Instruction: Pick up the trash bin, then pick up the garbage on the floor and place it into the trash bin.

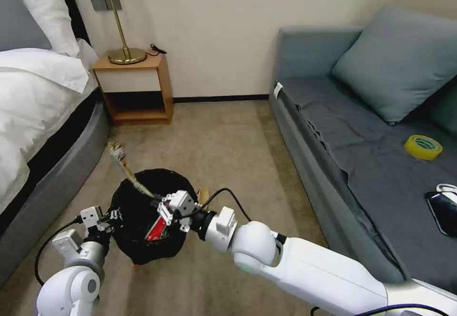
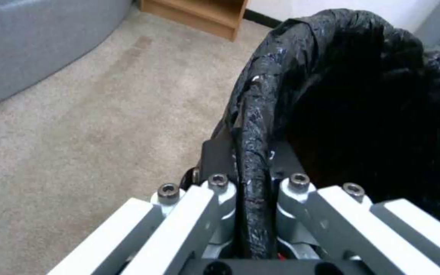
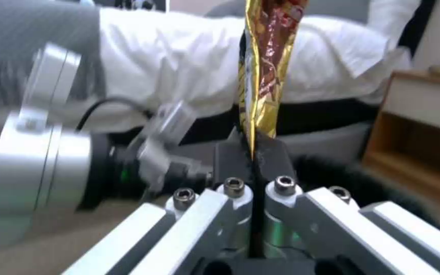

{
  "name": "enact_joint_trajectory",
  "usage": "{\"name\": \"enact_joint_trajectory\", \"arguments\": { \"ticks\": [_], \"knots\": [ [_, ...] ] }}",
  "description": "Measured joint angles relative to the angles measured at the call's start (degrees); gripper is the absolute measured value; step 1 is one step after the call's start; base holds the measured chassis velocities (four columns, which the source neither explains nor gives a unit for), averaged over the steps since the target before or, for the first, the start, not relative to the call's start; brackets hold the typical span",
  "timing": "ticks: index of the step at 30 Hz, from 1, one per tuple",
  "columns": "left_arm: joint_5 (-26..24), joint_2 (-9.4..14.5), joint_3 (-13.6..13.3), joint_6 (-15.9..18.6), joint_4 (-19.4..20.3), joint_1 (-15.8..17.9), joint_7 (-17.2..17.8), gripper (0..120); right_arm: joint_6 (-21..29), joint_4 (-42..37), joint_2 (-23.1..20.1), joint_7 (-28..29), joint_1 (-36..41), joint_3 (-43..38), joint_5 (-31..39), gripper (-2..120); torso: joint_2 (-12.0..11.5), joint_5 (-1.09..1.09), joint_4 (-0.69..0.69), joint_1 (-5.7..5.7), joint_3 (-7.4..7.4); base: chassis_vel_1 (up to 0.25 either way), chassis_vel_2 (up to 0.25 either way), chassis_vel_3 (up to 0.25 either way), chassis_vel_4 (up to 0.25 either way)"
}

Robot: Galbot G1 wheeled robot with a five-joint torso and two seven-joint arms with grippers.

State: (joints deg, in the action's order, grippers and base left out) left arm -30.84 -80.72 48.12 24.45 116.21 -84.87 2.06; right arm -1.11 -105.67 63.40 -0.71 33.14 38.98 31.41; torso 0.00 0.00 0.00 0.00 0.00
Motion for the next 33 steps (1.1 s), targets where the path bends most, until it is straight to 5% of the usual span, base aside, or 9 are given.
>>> {"name": "enact_joint_trajectory", "arguments": {
  "ticks": [6, 21, 33],
  "knots": [
    [-0.5, 0.0, 0.3, 0.1, 0.3, -0.4, 0.0, 5, 0.2, 2.3, 0.4, -1.4, 0.9, 1.4, -1.5, 1, 0.0, 0.0, 0.0, 0.0, 0.0, 0.0, 0.0, 0.0, 0.0],
    [-2.1, 0.2, 1.4, 0.4, 1.4, -0.9, 0.0, 5, 0.0, 5.5, 1.3, 0.3, 1.9, 1.4, -4.3, 51, 0.0, 0.0, 0.0, 0.0, 0.0, 0.0, 0.0, 0.0, 0.0],
    [-2.2, 0.4, 1.8, -0.8, 1.1, -0.6, 0.2, 5, -3.8, 0.9, -2.8, 13.4, 9.1, -13.6, -24.9, 96, 0.0, 0.01, 0.01, 0.0, 0.0, 0.0, 0.0, 0.0, 0.0]
  ]
}}
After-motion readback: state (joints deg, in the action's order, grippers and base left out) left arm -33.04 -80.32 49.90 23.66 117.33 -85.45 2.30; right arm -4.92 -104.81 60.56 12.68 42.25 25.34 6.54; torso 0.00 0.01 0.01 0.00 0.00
